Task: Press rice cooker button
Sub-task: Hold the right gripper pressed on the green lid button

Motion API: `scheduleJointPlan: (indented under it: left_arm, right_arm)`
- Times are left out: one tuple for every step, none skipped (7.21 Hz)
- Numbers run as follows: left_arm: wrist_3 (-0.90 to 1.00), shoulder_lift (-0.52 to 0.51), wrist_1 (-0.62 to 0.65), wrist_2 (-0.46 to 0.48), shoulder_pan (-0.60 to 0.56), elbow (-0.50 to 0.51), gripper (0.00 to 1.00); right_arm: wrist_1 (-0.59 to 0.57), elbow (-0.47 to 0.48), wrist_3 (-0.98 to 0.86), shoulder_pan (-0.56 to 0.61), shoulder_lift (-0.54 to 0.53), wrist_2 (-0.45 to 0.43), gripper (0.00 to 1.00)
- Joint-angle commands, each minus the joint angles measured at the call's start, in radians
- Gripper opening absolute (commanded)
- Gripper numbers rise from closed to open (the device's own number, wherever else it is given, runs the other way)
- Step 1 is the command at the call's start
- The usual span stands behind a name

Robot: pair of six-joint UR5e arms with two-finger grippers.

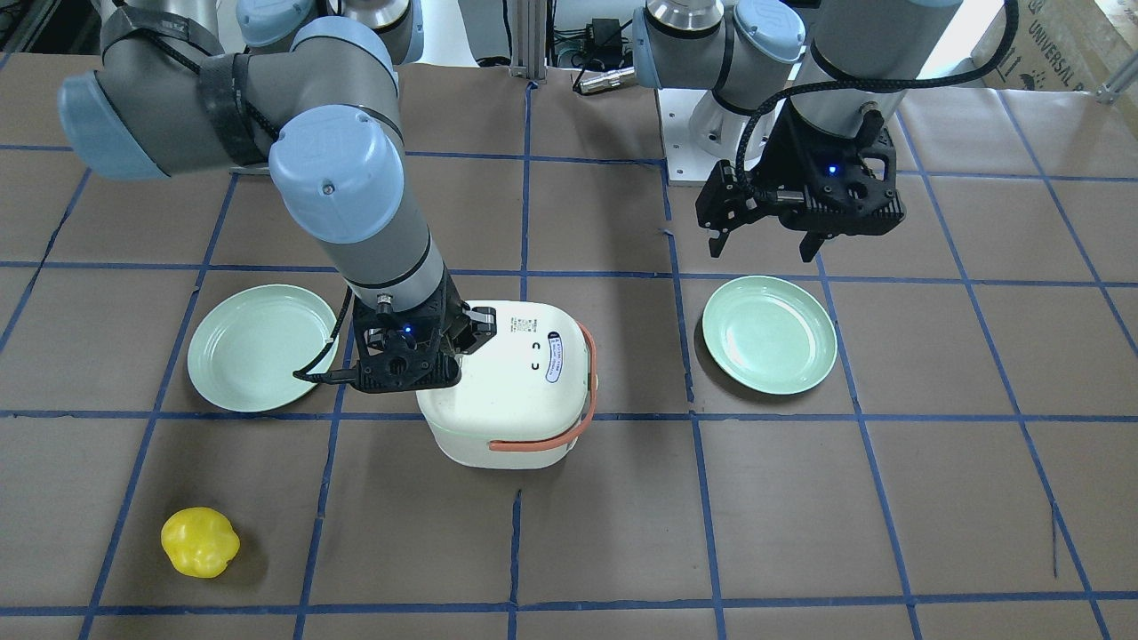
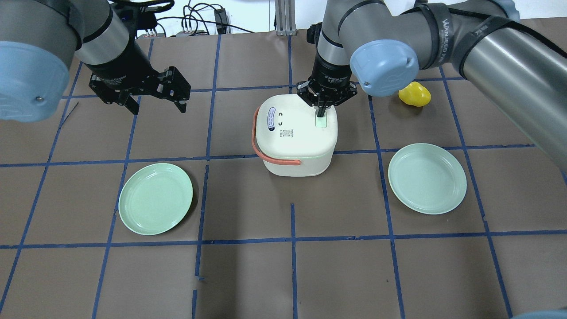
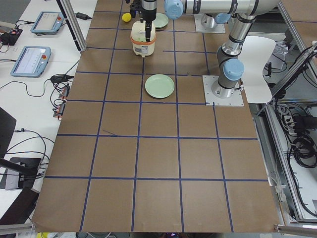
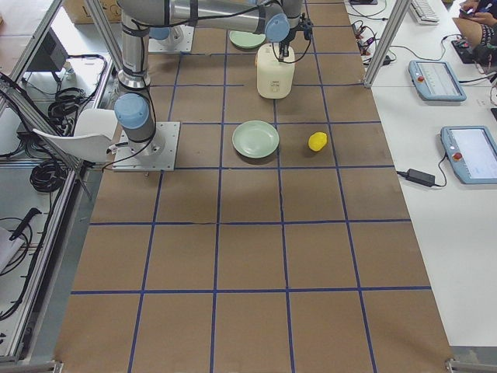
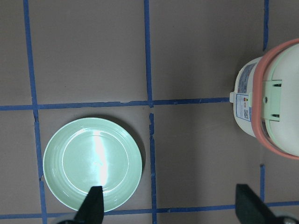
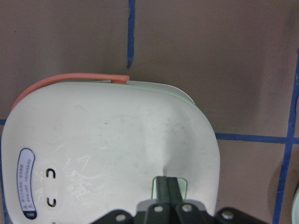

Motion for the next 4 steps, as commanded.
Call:
scheduleJointPlan:
  left_arm:
    - [0.0,0.0,0.0,-0.001,0.0,0.0,1.0]
    - [0.0,0.0,0.0,0.001,0.0,0.0,1.0]
    - [0.0,0.0,0.0,0.001,0.001,0.0,1.0]
    - [0.0,0.0,0.0,-0.001,0.0,0.0,1.0]
  right_arm:
    - [-0.002,0.003,-0.002,-0.001,0.005,0.0,0.11]
    - [-0.002,-0.003,-0.001,-0.001,0.005,0.0,0.11]
    - [0.006,-0.021,0.001,-0.001,-0.004,-0.005,0.11]
    - [0.038,-0.036,0.002,-0.001,-0.013,-0.005,0.12]
